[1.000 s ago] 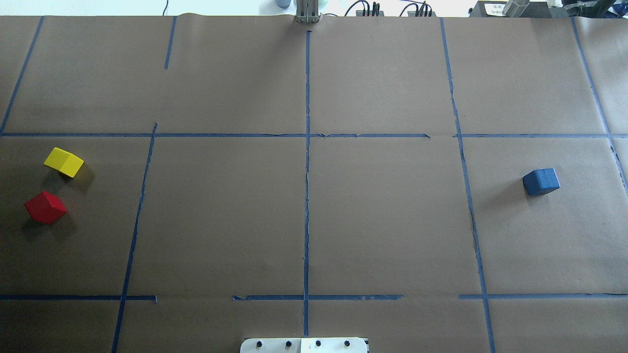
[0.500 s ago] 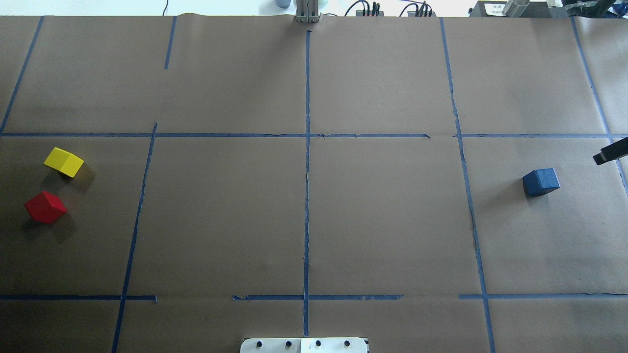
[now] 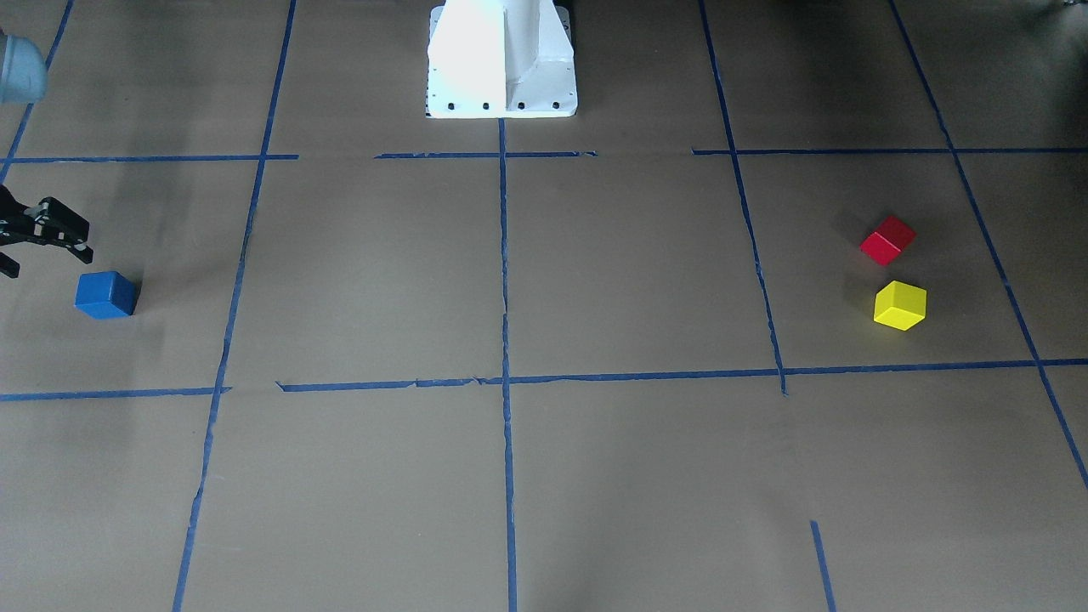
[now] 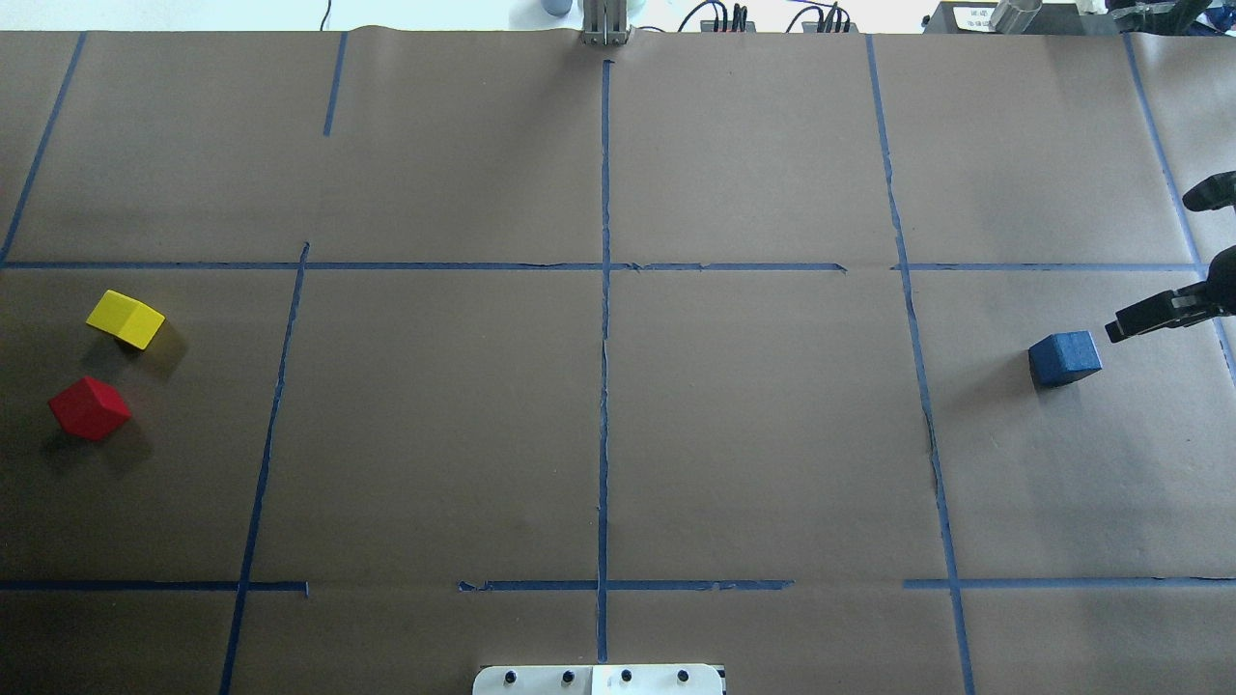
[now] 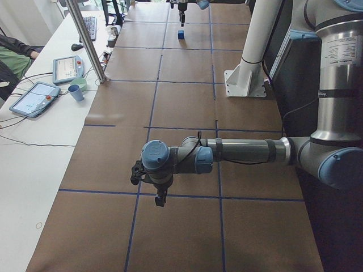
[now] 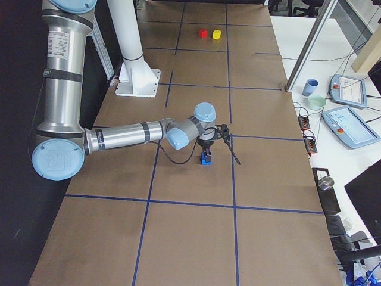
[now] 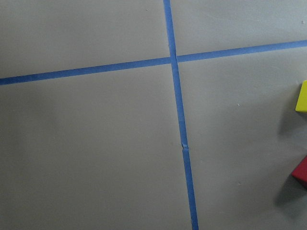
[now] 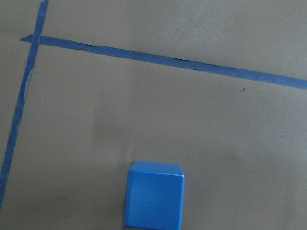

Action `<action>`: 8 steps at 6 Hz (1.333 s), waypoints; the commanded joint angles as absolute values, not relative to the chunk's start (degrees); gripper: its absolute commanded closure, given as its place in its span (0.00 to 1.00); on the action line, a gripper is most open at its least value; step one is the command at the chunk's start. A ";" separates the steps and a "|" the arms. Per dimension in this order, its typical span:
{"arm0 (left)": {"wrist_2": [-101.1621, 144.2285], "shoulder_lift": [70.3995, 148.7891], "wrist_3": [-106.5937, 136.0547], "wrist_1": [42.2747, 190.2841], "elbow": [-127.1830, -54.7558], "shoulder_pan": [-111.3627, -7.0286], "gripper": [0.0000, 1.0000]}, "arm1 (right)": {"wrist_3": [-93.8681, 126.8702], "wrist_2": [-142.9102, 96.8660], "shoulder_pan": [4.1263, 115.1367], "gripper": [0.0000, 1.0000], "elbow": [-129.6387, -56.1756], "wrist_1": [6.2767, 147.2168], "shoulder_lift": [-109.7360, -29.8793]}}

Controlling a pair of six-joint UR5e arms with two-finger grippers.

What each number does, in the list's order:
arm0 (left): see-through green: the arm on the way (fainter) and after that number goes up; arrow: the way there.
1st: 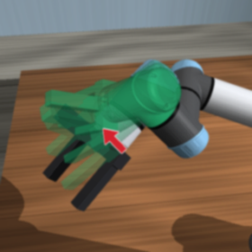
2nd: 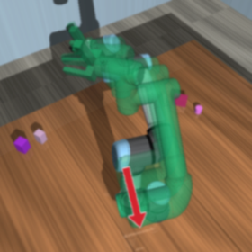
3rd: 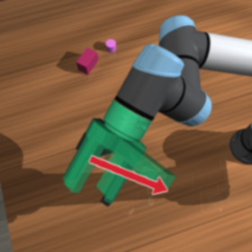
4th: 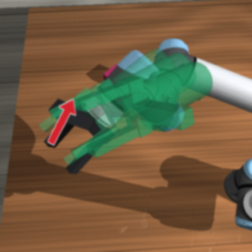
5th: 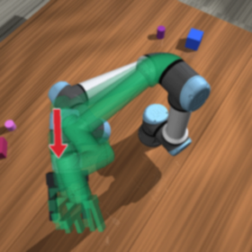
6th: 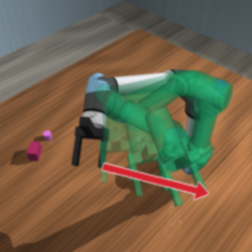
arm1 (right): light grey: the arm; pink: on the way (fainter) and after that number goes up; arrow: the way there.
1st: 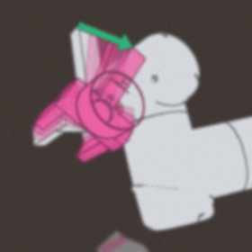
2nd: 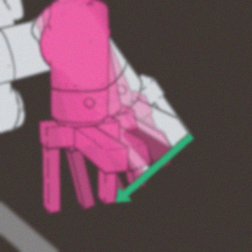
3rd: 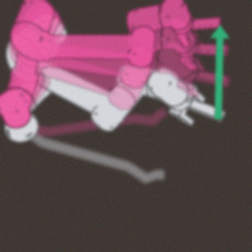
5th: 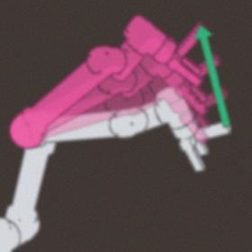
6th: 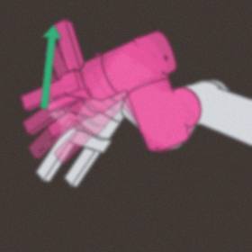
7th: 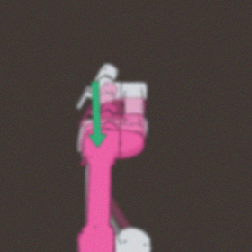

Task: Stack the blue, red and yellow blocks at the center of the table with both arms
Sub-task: 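Reach the right gripper down to the blue cube and grasp it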

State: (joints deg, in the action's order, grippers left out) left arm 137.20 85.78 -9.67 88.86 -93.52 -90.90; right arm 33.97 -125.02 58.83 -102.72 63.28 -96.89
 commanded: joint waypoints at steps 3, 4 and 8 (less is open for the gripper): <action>137.20 85.69 -9.67 88.77 -93.43 -90.88 0.00 | 35.42 -122.34 54.58 0.00 -100.37 62.40 -95.63; 137.11 85.69 -9.67 88.77 -93.43 -90.88 0.00 | 35.16 -122.34 54.41 0.00 -98.80 62.40 -94.23; 137.20 85.69 -9.67 88.77 -93.43 -90.88 0.00 | 34.63 -122.34 54.14 0.21 -94.23 62.40 -92.02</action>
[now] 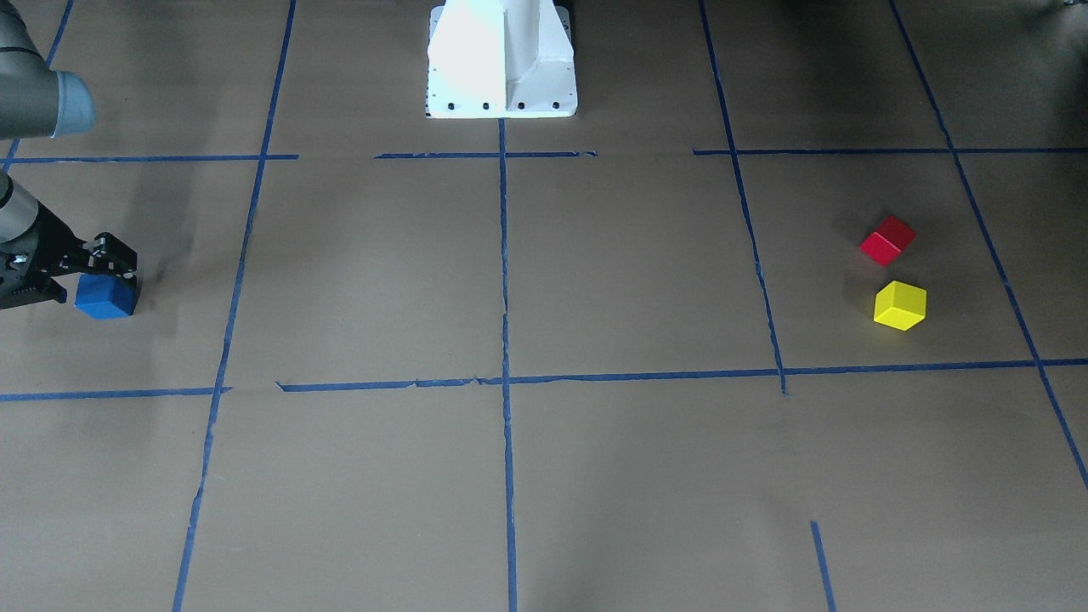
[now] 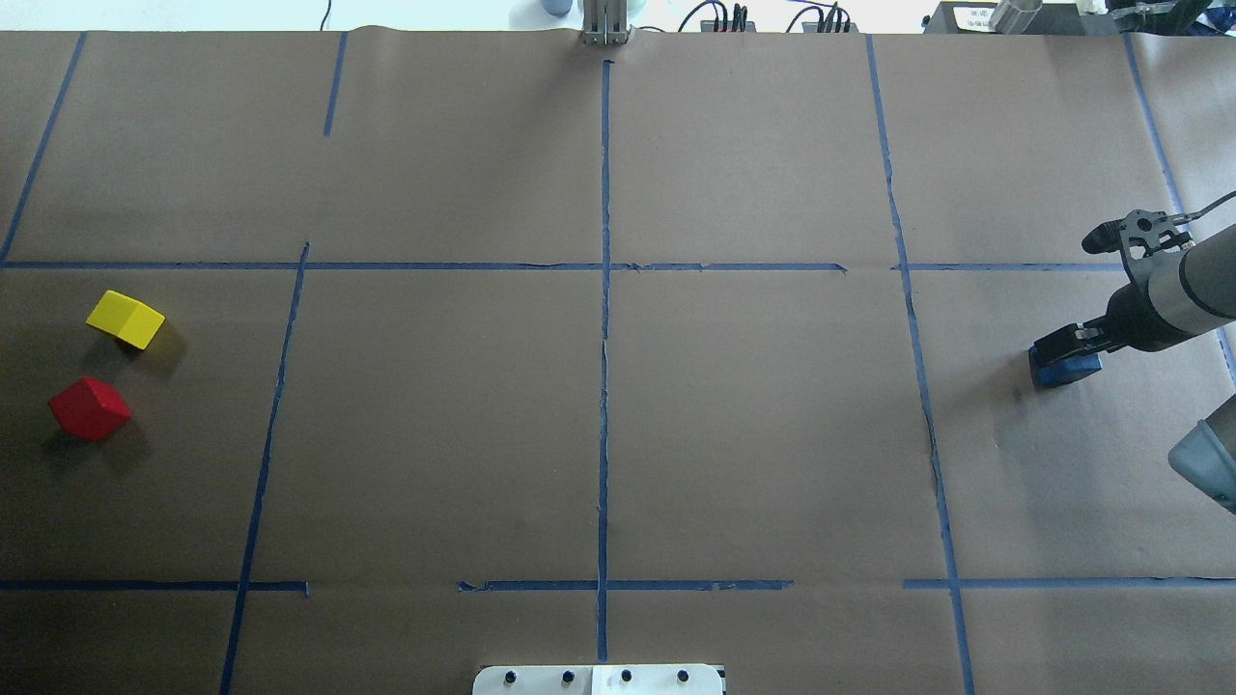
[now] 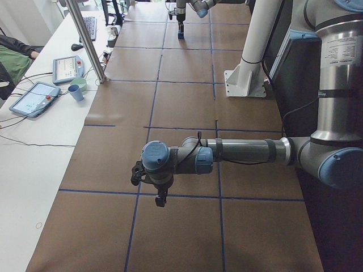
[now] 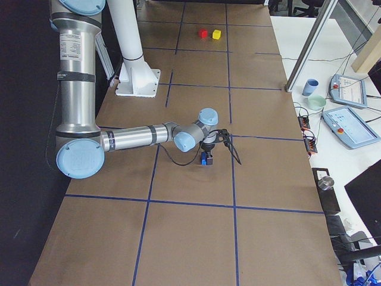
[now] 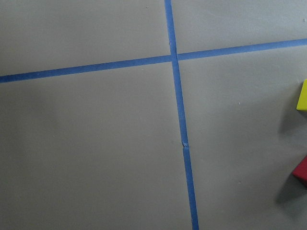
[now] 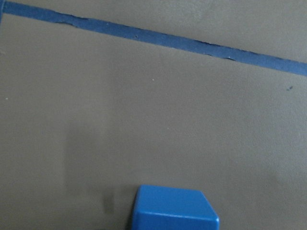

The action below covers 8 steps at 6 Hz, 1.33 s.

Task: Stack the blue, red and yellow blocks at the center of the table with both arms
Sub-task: 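Carry the blue cube with the right gripper to the table center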

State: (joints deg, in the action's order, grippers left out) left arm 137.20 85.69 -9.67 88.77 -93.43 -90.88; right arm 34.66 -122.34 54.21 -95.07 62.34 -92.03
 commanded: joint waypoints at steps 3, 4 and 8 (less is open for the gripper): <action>137.20 85.69 -9.67 88.77 -93.52 -90.88 0.00 | 35.33 -122.52 54.23 1.00 -98.84 63.10 -91.59; 137.20 85.69 -9.67 88.86 -93.52 -90.88 0.00 | 35.42 -122.61 54.14 1.00 -101.40 63.28 -90.71; 137.20 85.69 -9.67 88.86 -93.52 -90.88 0.00 | 57.15 -110.97 36.97 1.00 -99.77 92.87 -56.62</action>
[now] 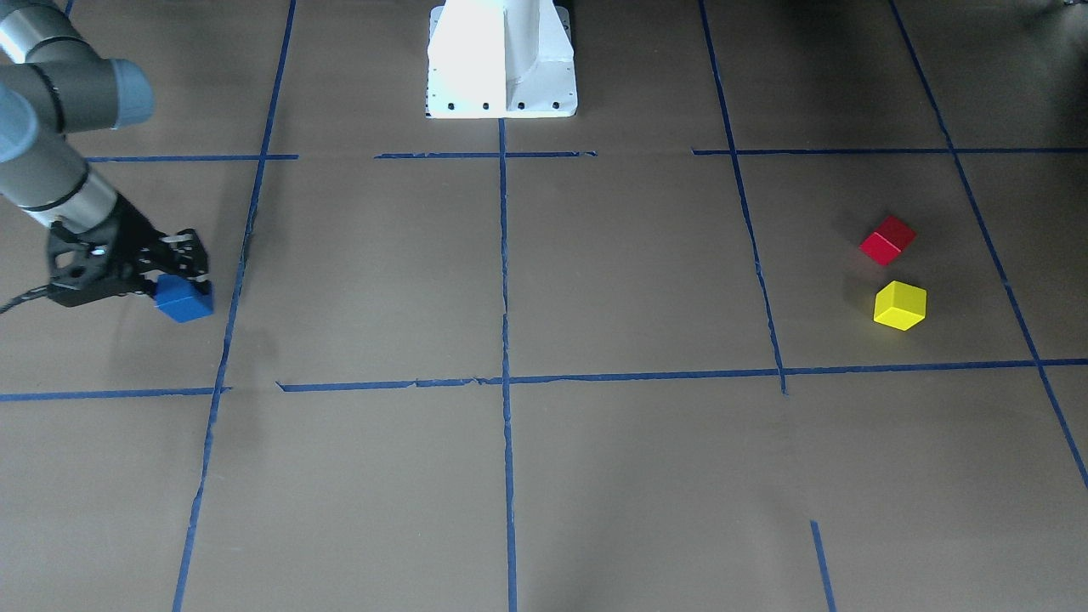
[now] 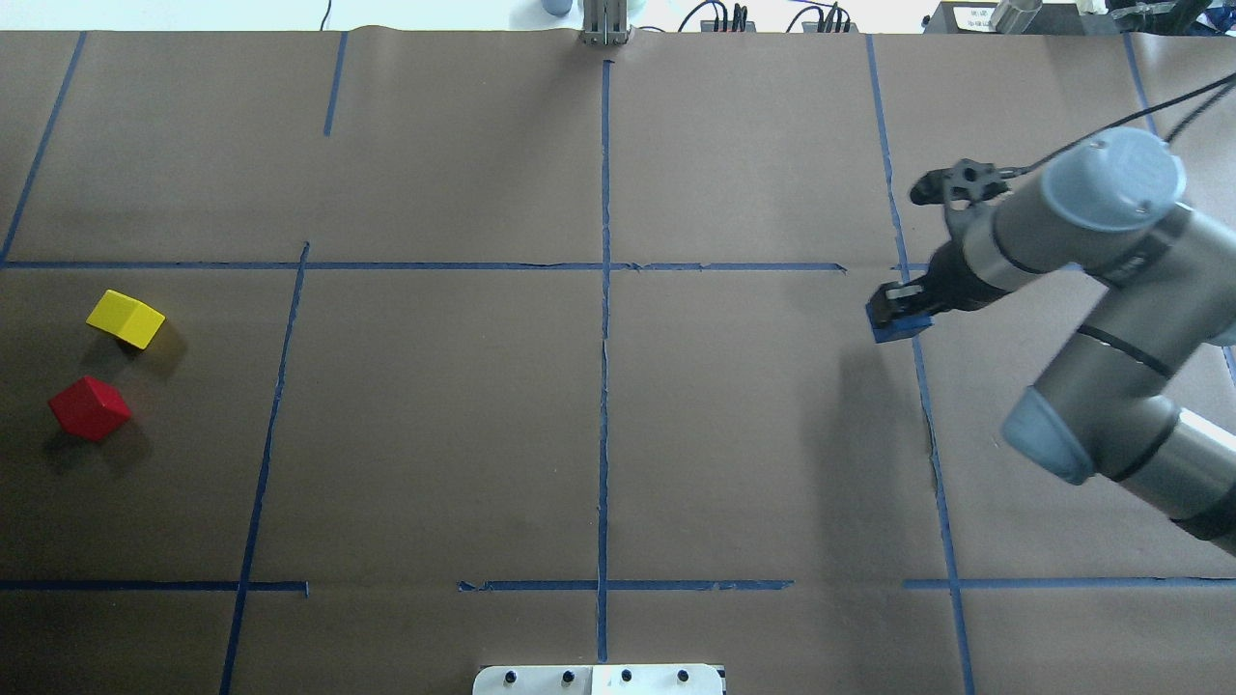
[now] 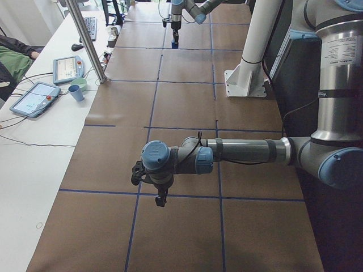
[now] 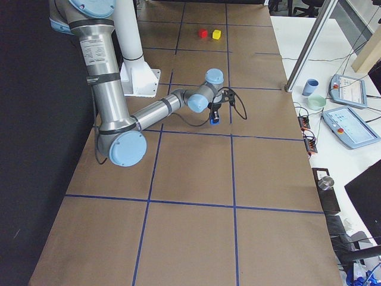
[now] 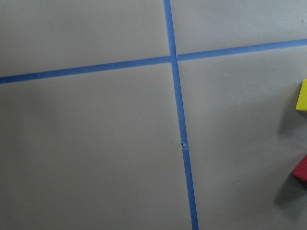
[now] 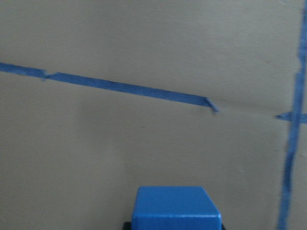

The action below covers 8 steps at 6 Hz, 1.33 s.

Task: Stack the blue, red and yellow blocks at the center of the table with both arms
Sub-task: 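Carry the blue cube with the right gripper to the table center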

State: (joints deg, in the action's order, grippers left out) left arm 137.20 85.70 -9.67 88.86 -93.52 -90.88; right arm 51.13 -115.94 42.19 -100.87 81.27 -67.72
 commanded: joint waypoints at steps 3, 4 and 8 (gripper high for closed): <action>137.29 85.69 -9.67 88.86 -93.60 -90.88 0.00 | 73.00 -104.52 27.01 1.00 -78.11 89.86 -35.72; 137.29 85.69 -9.67 88.86 -93.60 -90.88 0.00 | 73.91 -104.24 25.85 1.00 -74.83 85.56 -35.51; 137.29 85.69 -9.67 88.86 -93.60 -90.88 0.00 | 73.04 -104.33 27.25 1.00 -74.79 86.04 -36.56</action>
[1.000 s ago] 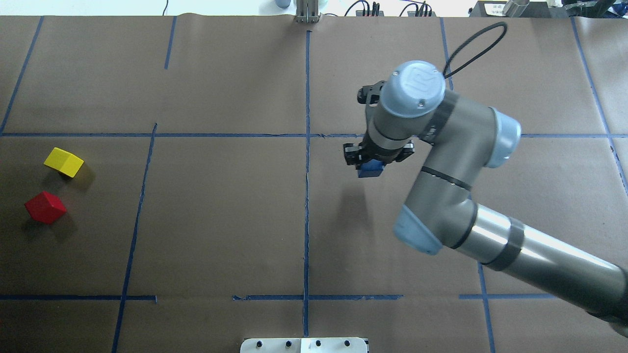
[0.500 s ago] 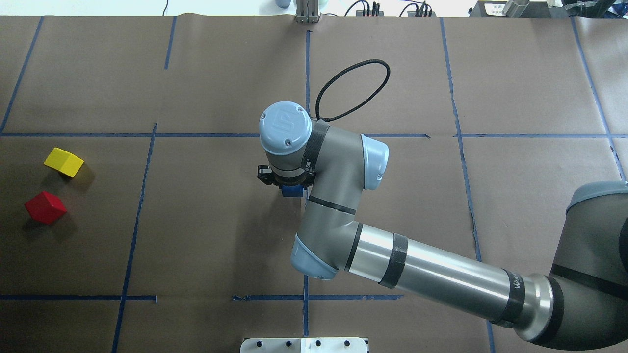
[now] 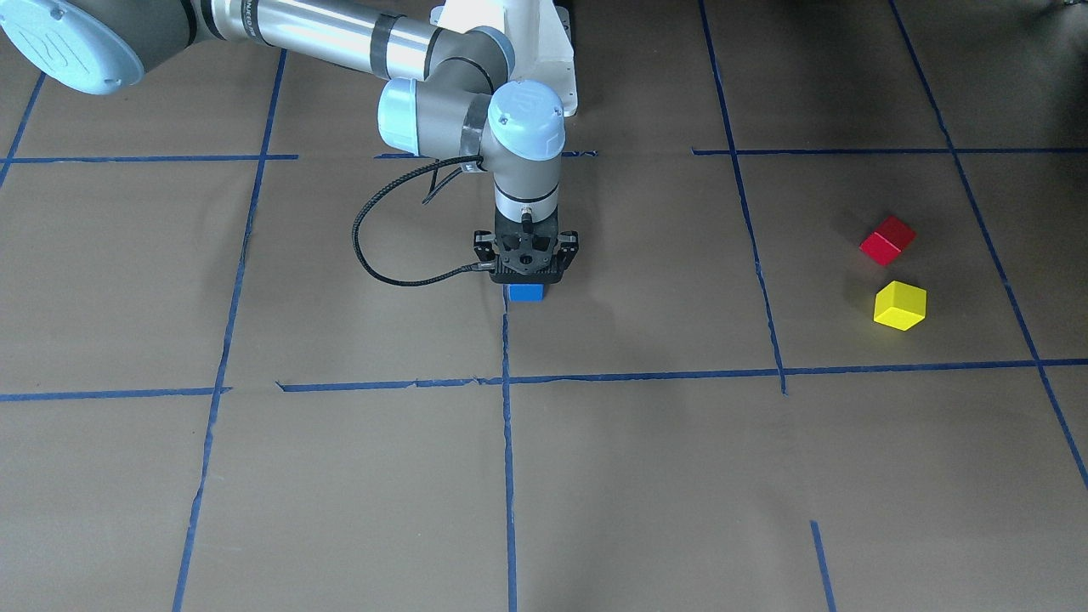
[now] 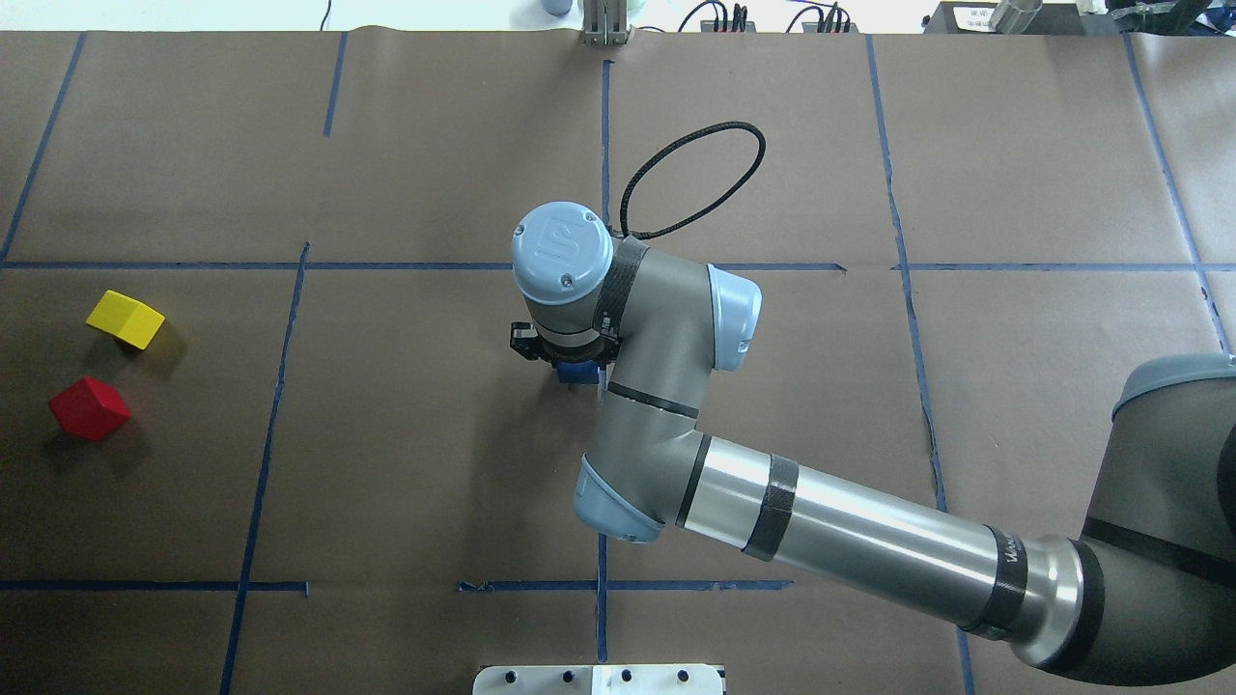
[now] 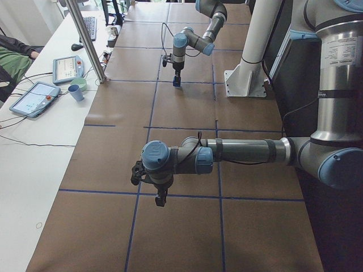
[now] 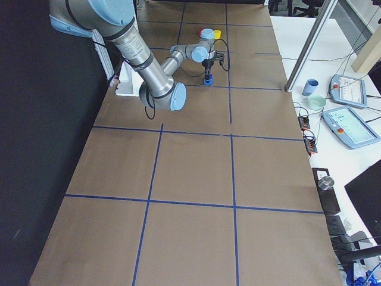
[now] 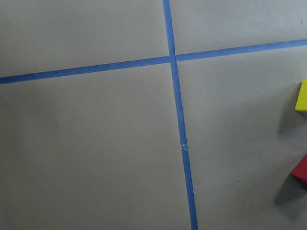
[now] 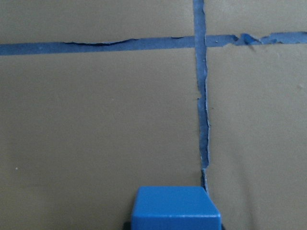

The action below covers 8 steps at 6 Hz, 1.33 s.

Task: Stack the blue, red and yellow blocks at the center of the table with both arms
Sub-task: 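Carry the blue cube with the right gripper to the table center, then lower the blue cube onto the table and open the right gripper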

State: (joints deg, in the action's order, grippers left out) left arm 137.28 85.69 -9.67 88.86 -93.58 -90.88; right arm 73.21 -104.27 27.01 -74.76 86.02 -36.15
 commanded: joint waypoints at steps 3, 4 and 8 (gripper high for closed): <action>137.29 85.69 -9.67 88.86 -93.60 -90.88 0.00 | 72.95 -104.32 27.25 0.86 -75.14 85.87 -37.79; 137.29 85.69 -9.67 88.86 -93.60 -90.88 0.00 | 72.95 -104.24 27.25 0.05 -75.15 85.70 -37.71; 137.02 85.69 -9.58 88.77 -94.92 -88.88 0.00 | 68.58 -111.42 34.16 0.00 -82.24 88.57 -38.06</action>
